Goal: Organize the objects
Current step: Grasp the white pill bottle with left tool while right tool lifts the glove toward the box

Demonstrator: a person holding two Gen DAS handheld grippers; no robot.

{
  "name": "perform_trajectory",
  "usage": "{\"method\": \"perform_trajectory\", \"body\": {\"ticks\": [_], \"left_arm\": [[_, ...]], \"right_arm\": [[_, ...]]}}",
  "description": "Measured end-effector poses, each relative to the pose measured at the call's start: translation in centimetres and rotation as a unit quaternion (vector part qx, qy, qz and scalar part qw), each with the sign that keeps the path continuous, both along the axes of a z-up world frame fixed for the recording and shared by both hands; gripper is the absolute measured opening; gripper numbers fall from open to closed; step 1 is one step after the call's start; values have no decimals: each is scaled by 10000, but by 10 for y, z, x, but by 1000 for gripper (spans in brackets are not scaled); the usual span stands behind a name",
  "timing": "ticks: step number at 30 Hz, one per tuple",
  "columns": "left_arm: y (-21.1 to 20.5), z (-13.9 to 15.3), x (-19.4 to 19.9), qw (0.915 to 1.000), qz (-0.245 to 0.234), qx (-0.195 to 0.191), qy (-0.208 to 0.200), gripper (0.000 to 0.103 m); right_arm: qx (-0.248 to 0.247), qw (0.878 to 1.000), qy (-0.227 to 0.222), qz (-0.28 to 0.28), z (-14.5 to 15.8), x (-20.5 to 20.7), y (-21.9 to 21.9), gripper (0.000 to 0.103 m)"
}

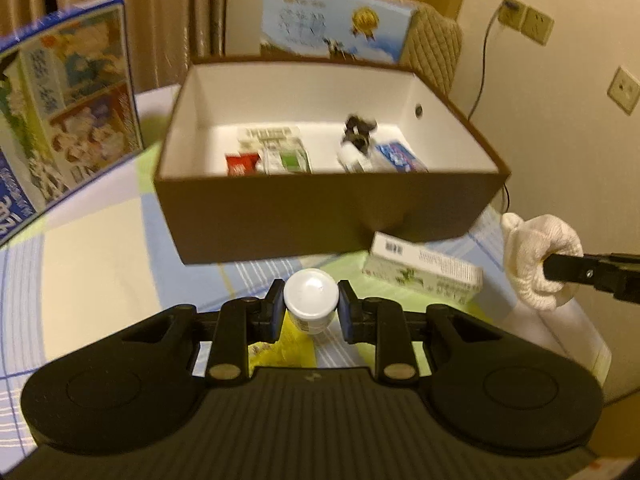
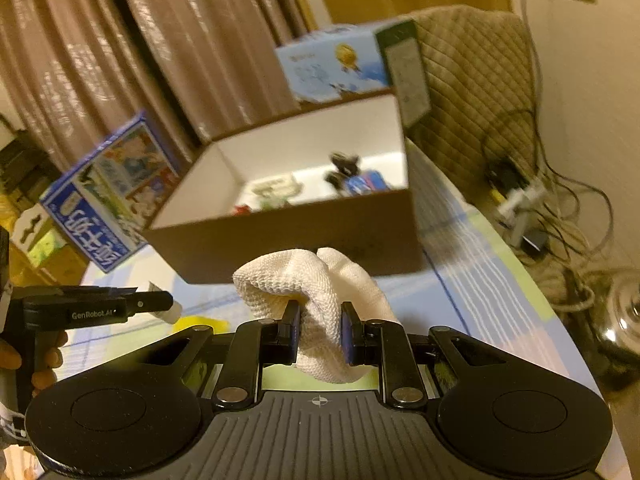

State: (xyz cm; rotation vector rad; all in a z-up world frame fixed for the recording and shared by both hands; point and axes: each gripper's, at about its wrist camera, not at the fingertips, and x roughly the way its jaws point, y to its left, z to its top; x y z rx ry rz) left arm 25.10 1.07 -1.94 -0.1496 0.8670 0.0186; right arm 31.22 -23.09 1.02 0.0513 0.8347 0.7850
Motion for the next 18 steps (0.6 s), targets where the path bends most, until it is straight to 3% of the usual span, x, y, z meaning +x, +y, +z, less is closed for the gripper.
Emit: {"method": "perform_trajectory", "body": {"ticks": [8,18], "left_arm": [[17,33,15,9993,192,73,-300,23],[23,50,60,9988,223,208,-381,23]], "right_arm": [[205,9981,-386,428,25,17,35,17],[289,9950,-610,740,37,50,83,17]]}}
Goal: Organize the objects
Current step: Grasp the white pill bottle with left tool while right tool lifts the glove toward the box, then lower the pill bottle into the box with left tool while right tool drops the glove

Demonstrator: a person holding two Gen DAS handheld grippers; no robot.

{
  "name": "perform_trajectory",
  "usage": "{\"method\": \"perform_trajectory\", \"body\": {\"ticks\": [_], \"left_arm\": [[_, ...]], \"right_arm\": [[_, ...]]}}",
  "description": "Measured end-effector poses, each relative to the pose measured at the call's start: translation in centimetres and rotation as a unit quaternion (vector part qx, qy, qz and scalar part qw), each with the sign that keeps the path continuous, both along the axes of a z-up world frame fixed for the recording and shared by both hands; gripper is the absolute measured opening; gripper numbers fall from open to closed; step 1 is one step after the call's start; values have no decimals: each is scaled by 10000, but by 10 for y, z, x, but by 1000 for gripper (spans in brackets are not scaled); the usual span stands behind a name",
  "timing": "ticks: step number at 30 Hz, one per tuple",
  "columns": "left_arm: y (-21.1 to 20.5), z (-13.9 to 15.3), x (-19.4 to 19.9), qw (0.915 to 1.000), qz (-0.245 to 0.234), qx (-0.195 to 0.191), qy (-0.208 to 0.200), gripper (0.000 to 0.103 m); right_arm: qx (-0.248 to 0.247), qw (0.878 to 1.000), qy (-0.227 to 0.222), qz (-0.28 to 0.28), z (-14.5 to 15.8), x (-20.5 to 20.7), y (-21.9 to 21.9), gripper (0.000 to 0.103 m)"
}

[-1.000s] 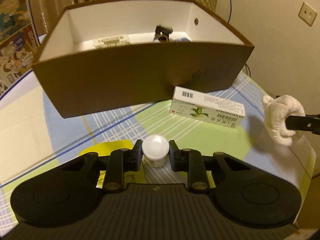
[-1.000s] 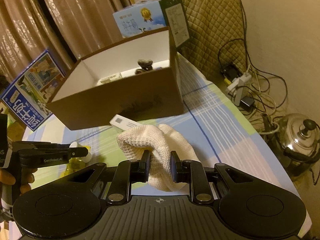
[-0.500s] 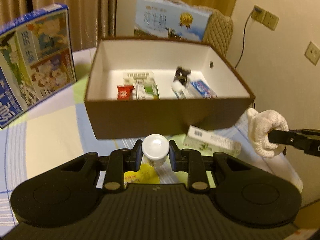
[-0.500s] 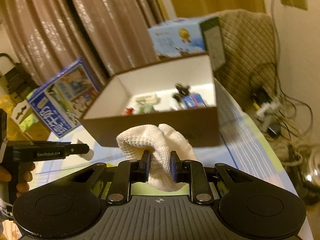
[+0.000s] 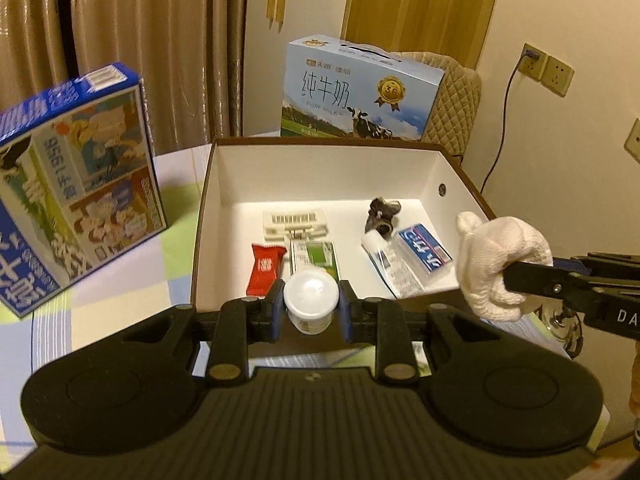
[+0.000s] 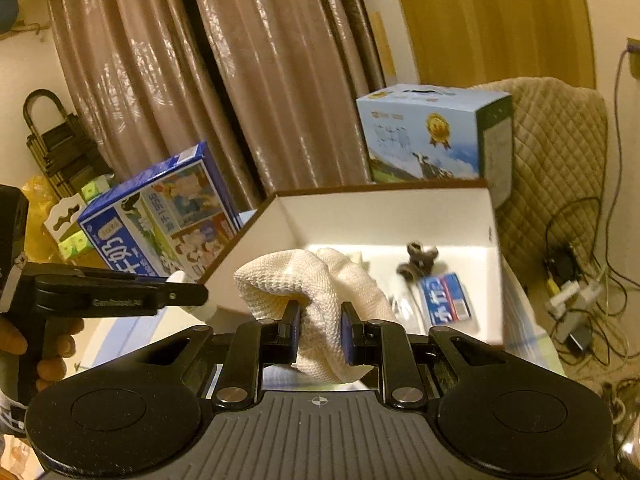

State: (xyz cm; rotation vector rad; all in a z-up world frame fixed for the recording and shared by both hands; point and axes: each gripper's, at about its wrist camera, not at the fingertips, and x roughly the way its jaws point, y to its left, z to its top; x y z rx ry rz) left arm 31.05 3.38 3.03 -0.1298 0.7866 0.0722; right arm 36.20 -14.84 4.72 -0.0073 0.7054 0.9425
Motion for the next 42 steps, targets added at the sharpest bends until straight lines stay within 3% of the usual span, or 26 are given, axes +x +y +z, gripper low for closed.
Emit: {"method": "perform_trajectory", "body": {"ticks": [22,32,42], "left_arm": [[42,-35,134,9988,38,271,408,23],[47,-44,158,9982,19,337,491,23],[46,-49,167,9977,-18,376,560,23]], "right_arm": [[-737,9972,-75,-70,-42,126,100,17],[-962,9952,-34,-153,-67,156,123,18],[-770,9969,15,-131,-59,165,121,23]]}}
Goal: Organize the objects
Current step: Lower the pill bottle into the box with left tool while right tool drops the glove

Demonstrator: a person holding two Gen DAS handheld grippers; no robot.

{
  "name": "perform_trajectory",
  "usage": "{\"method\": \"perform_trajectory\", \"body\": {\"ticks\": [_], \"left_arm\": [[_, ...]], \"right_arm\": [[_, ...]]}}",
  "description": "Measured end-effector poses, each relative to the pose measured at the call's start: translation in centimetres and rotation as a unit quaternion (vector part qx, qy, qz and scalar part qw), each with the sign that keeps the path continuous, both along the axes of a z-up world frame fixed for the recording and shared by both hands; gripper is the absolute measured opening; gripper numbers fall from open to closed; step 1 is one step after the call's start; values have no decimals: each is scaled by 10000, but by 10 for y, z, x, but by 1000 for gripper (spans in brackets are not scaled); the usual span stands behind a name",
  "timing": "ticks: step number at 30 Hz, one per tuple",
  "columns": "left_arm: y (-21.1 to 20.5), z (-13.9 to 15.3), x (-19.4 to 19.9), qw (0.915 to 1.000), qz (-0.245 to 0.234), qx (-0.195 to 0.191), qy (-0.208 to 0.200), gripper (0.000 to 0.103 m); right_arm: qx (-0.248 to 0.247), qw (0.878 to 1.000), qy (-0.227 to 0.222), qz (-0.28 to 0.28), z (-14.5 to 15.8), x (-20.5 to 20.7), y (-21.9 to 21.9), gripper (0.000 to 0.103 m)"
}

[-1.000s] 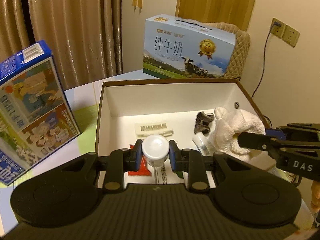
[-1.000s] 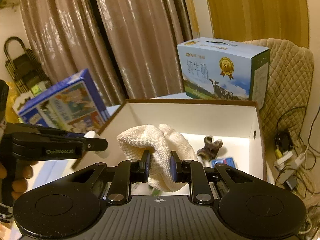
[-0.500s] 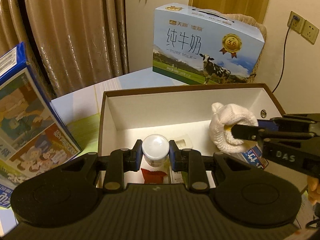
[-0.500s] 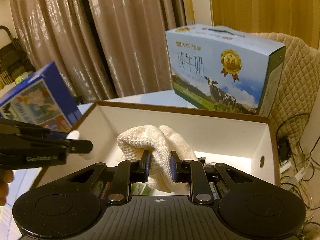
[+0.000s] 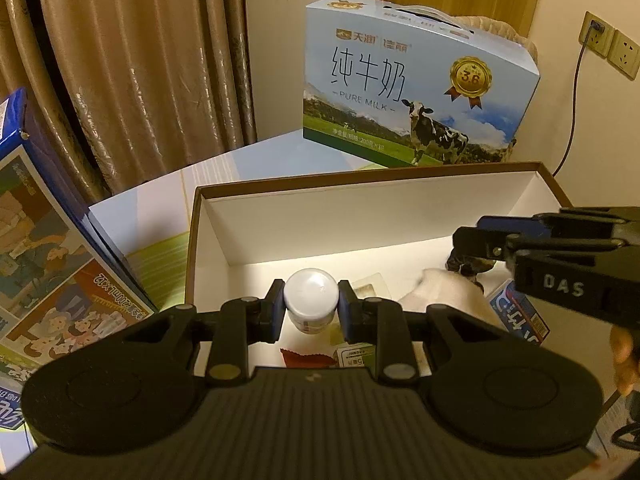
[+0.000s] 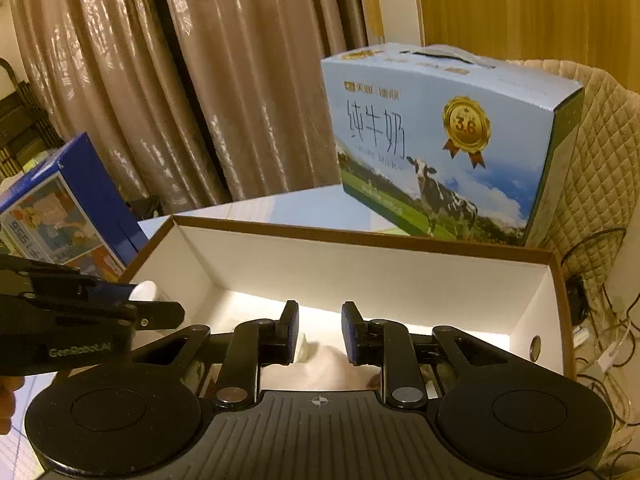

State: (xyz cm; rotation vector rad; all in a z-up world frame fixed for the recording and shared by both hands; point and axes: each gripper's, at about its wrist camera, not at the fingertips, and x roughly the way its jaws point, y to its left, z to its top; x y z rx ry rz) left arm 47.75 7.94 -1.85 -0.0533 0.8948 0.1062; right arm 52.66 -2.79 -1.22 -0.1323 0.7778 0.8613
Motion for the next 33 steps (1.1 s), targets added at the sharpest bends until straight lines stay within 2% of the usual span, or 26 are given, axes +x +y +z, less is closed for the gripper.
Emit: {"method": "perform_trajectory", "body": {"ticks": [16,19,22,28,30,33], "left_arm": [[-4,-25,11,9993,-4,152,346,23],[-3,-24,10,9994,15,122,334,27],[-3,-19,6,9996,28,118,260,33],[-4,-1,-9,10000,12,82,47,55],[-5,6,-15,10000,30,55,-30,69],[-6,17,-26,9999,76,6,-145,82]], "right_arm": [[-72,9999,149,-19,0,-15,-21,28],[-105,9999,98,-41,5,-19,-23,32],[-105,9999,72,-33,10,-23,-25,39],[-38,10000,66,-29,22,-34,-30,48],[-12,10000,72,-32,26,-38,-33,50],[25,10000,44,-22,32,-46,-38,54]]}}
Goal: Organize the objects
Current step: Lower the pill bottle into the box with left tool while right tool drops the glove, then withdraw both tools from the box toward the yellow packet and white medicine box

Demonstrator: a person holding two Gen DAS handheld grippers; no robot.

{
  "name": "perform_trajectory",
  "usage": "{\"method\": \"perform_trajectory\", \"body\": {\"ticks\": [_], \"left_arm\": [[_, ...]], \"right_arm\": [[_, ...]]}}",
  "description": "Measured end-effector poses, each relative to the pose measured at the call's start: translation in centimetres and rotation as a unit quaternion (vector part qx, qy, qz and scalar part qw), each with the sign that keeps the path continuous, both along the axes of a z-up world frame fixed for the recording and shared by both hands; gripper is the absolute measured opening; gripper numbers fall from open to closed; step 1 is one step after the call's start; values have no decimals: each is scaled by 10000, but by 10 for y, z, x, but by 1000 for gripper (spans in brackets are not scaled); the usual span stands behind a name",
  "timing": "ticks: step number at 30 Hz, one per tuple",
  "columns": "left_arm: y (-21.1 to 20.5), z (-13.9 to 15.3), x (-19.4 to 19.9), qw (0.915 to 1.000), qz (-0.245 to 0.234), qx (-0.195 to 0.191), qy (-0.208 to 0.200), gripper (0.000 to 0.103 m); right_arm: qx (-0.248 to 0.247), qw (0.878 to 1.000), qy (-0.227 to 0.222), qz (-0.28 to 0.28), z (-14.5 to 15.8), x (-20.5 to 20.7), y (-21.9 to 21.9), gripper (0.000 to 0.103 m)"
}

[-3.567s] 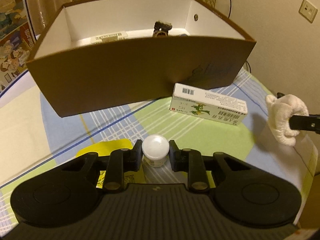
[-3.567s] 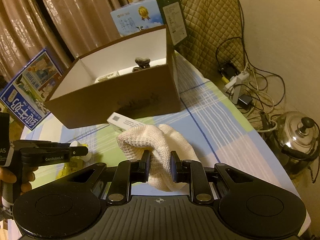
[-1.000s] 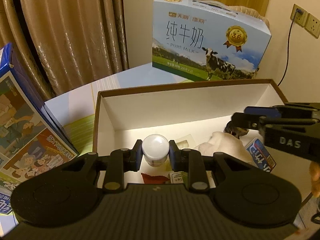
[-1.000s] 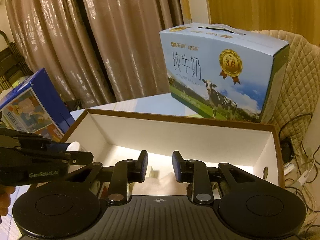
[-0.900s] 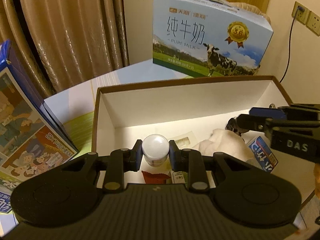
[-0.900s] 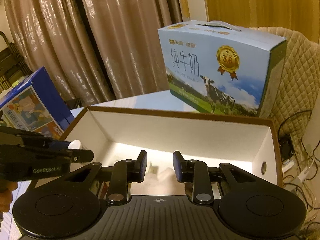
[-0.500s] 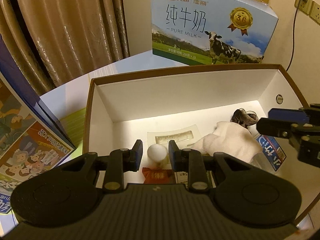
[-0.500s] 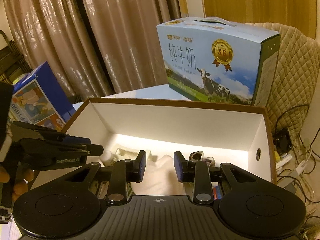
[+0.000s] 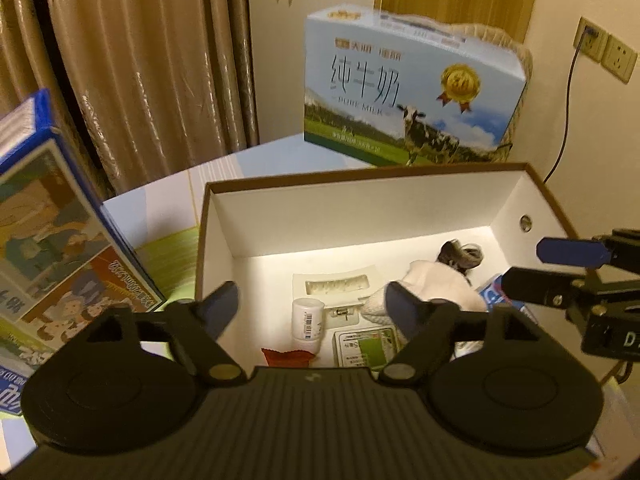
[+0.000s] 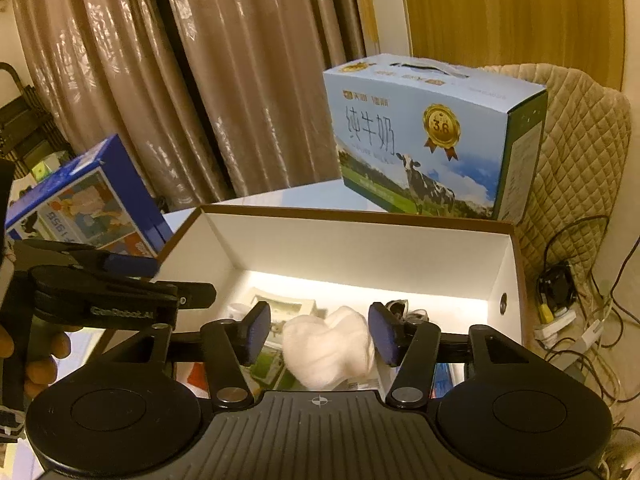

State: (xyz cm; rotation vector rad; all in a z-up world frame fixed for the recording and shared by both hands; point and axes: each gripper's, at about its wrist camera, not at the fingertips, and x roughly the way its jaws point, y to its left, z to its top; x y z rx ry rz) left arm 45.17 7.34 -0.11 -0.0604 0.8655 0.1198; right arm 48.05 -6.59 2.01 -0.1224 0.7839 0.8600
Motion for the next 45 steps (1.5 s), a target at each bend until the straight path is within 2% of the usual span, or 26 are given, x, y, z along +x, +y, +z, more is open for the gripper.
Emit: {"method": "perform_trajectory", "body": {"ticks": [8,12,19,25,31,45], "left_arm": [[-5,25,-36,9997,90,-83,-221,97],[-9,35,-58,9994,146,-138,-292,99],[-17,45,-94,9989,248,-280,-287,99],[-22,48,-126,9978,429,-460,-232,99],[-33,46,-157,9972,537,-519,-7,99],[-46,40,-212,9967,551,-571,181,99]], "right_arm": [[86,10000,-3,-48,16,-24,-19,66],[166,9998,-31,-53,26,-39,-28,69],[330,9993,-106,-146,42,-68,-48,75],[417,9987,21,-286,45,-91,-70,77],[415,9984,104,-367,46,-115,-89,77],[329,9980,328,-418,35,-166,-113,78]]}}
